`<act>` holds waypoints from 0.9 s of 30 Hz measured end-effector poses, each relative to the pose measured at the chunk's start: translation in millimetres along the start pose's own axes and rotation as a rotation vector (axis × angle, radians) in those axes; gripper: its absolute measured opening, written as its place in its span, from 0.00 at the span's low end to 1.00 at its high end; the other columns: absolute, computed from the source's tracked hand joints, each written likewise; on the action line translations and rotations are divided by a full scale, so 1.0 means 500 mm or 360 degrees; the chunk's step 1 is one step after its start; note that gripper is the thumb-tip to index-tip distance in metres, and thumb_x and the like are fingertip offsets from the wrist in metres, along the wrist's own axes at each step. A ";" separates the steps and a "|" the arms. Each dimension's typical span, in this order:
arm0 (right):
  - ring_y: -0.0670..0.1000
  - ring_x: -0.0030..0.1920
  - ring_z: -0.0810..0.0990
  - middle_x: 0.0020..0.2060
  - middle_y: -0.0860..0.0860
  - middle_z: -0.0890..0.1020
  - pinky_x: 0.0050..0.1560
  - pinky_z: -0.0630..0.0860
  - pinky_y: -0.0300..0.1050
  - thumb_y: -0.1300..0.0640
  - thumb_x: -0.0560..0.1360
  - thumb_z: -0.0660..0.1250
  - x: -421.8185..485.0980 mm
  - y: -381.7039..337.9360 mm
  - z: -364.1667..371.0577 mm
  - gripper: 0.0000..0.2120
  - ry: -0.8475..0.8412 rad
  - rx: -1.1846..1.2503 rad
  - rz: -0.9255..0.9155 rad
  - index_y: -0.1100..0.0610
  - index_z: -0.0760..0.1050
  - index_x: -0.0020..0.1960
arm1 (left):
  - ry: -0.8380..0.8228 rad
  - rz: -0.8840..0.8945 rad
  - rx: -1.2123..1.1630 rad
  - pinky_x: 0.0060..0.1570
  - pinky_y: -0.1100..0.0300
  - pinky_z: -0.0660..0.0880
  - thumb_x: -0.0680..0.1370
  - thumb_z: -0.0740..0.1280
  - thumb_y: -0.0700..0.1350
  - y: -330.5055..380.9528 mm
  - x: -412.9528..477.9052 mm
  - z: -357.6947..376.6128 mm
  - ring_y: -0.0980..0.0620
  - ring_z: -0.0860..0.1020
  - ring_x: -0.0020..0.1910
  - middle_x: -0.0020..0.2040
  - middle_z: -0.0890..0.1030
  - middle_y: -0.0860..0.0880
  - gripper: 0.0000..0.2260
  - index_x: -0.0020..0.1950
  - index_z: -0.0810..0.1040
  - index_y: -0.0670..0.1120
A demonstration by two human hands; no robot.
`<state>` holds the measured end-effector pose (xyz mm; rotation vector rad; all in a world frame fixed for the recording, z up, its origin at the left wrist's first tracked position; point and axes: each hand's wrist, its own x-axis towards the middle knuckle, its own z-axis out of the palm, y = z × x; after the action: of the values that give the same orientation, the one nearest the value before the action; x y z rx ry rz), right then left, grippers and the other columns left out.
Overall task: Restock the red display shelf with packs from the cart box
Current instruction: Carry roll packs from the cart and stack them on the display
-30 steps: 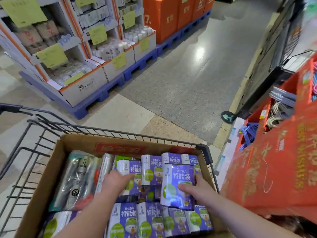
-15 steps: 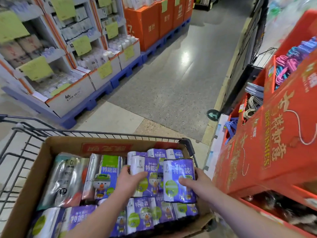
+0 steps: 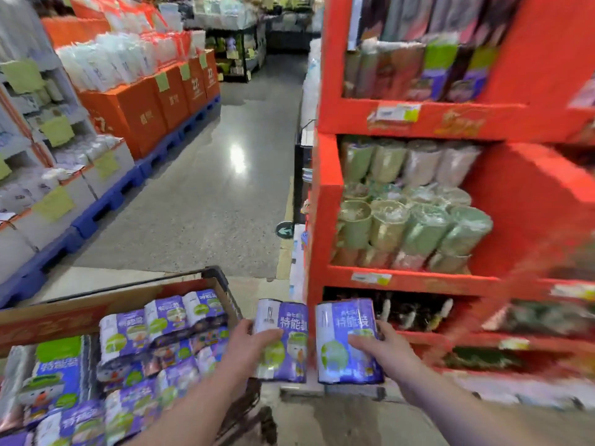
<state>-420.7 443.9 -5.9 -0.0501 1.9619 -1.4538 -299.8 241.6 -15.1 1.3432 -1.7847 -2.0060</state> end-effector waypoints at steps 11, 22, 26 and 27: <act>0.50 0.37 0.84 0.43 0.54 0.85 0.34 0.78 0.41 0.62 0.72 0.72 -0.253 0.102 -0.454 0.11 0.0525 0.0329 -0.0151 0.57 0.76 0.53 | -0.0660 0.0158 0.0181 0.33 0.56 0.79 0.73 0.73 0.41 0.021 -0.184 0.473 0.45 0.84 0.38 0.45 0.84 0.41 0.13 0.54 0.77 0.41; 0.57 0.46 0.85 0.50 0.56 0.85 0.48 0.81 0.51 0.56 0.72 0.72 -0.299 0.133 -0.723 0.16 0.0944 0.0649 -0.0256 0.58 0.75 0.57 | -0.1171 0.0294 0.0283 0.48 0.41 0.80 0.64 0.76 0.46 0.095 -0.256 0.803 0.39 0.84 0.44 0.47 0.85 0.40 0.22 0.56 0.80 0.41; 0.55 0.43 0.85 0.47 0.56 0.85 0.39 0.81 0.44 0.57 0.73 0.71 -0.283 0.115 -0.829 0.14 0.1043 0.0658 -0.0305 0.59 0.75 0.57 | -0.1290 0.0305 0.0276 0.43 0.47 0.81 0.71 0.73 0.41 0.129 -0.249 0.937 0.39 0.84 0.41 0.44 0.85 0.39 0.13 0.54 0.80 0.39; 0.53 0.39 0.85 0.46 0.56 0.86 0.35 0.80 0.41 0.58 0.73 0.70 -0.276 0.104 -0.856 0.12 0.1074 0.0665 -0.0329 0.60 0.75 0.56 | -0.1321 0.0311 0.0276 0.43 0.48 0.81 0.73 0.71 0.39 0.141 -0.245 0.973 0.39 0.84 0.41 0.44 0.85 0.39 0.11 0.54 0.80 0.38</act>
<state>-527.2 876.0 77.9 0.4965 2.1449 -2.2003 -587.7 651.6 58.3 0.3010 -2.3119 -2.5324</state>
